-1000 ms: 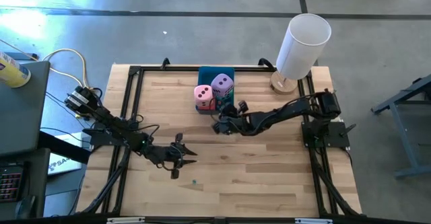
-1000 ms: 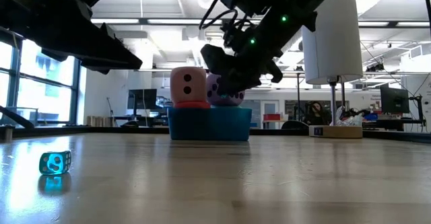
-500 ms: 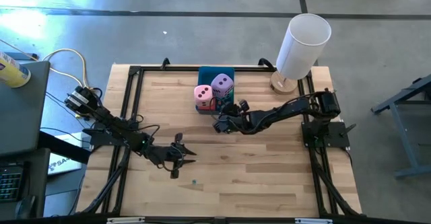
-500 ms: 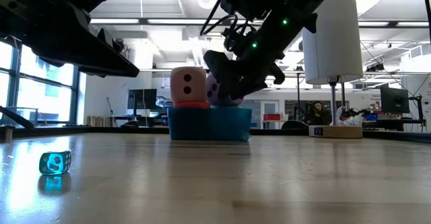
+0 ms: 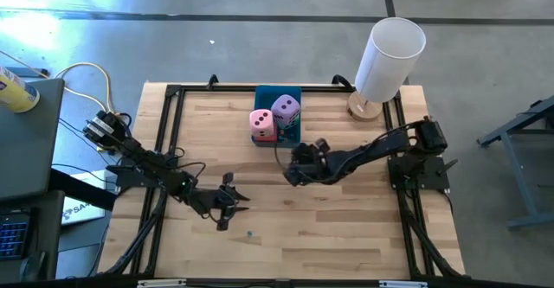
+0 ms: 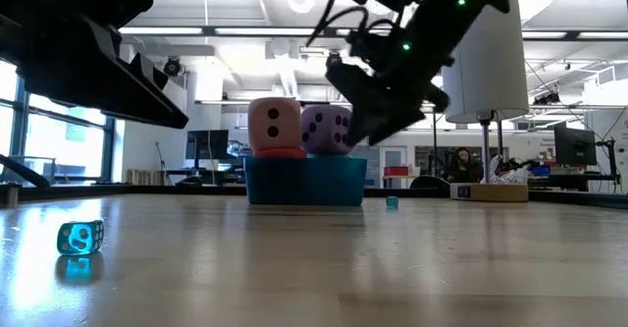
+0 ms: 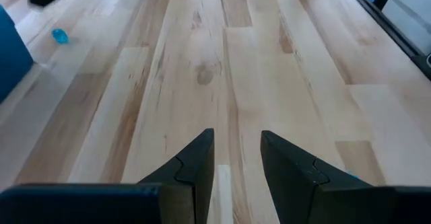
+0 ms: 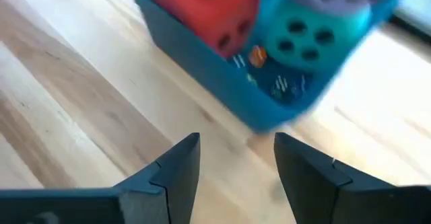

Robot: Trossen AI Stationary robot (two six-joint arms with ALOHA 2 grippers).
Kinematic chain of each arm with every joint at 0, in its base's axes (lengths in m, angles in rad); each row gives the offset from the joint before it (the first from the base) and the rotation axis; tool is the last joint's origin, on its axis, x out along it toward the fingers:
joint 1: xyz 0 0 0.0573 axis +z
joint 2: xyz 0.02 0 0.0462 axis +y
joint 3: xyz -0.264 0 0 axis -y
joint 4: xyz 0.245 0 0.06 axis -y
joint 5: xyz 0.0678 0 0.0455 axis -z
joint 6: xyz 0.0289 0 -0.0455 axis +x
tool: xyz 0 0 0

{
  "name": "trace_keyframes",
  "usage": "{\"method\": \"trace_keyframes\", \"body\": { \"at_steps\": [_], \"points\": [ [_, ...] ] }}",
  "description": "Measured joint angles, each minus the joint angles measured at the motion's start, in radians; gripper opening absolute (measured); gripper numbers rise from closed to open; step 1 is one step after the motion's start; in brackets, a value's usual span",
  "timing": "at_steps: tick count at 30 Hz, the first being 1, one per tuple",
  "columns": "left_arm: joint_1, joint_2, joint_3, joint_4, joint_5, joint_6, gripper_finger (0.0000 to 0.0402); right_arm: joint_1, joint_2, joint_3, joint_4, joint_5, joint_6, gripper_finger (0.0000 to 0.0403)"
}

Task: Pick & Place Dice
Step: Put the top small light blue die into the blue bin

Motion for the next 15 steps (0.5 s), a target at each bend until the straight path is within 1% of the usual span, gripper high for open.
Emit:
{"method": "trace_keyframes", "body": {
  "at_steps": [4, 6, 8, 15],
  "points": [
    [-0.004, 0.0, 0.0, -0.005, 0.0, -0.011, 0.0116, 0.015, -0.01, -0.001, -0.226, -0.014, 0.209, 0.0172],
    [-0.004, 0.0, 0.0, -0.005, 0.0, -0.013, 0.0116, 0.002, -0.01, -0.001, -0.278, -0.039, 0.291, 0.0165],
    [-0.004, 0.0, 0.0, -0.002, 0.0, -0.013, 0.0116, -0.012, -0.008, -0.009, -0.292, -0.067, 0.334, 0.0158],
    [-0.005, 0.0, 0.0, -0.003, 0.0, -0.02, 0.0116, -0.044, -0.006, -0.084, -0.228, -0.082, 0.336, 0.015]
  ]
}}
